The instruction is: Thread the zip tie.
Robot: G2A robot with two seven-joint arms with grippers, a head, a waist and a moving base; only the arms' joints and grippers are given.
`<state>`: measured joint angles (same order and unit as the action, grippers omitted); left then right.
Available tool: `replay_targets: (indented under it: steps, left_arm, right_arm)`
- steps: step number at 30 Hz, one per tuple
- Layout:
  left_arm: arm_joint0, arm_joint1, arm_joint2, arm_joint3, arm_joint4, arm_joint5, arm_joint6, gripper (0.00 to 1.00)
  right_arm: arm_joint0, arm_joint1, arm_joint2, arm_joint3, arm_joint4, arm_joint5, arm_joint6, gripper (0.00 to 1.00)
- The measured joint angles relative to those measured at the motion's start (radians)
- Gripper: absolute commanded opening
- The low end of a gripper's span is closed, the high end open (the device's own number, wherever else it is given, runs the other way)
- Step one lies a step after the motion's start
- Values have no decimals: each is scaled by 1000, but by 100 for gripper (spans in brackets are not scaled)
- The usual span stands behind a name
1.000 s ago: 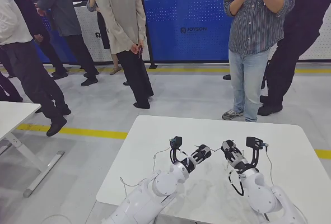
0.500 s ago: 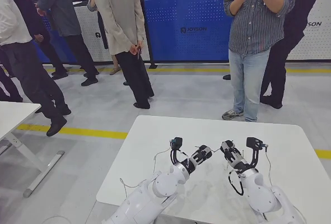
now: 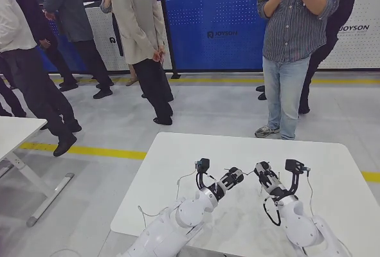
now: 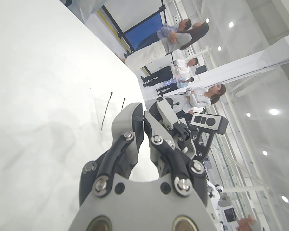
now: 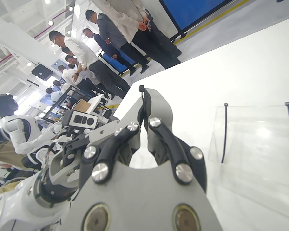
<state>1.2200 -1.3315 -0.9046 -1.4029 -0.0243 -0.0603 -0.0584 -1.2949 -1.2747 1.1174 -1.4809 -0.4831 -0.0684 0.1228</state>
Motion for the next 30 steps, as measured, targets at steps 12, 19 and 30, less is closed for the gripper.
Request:
replay_targets:
  steps: [12,19,30]
  left_arm:
    - [4,-4,-4,-1,14,4,7,0]
    - [2,-6,-6,3,21,8,13,0]
    - [1,-10,-9,5,24,10,10,0]
  right_arm:
    - [-14,-2,17,-16,-17,2,5,24]
    - [-30,-2,19,-30,-44,-12,13,35]
    - [-42,-4,22,-37,-68,-21,15,10]
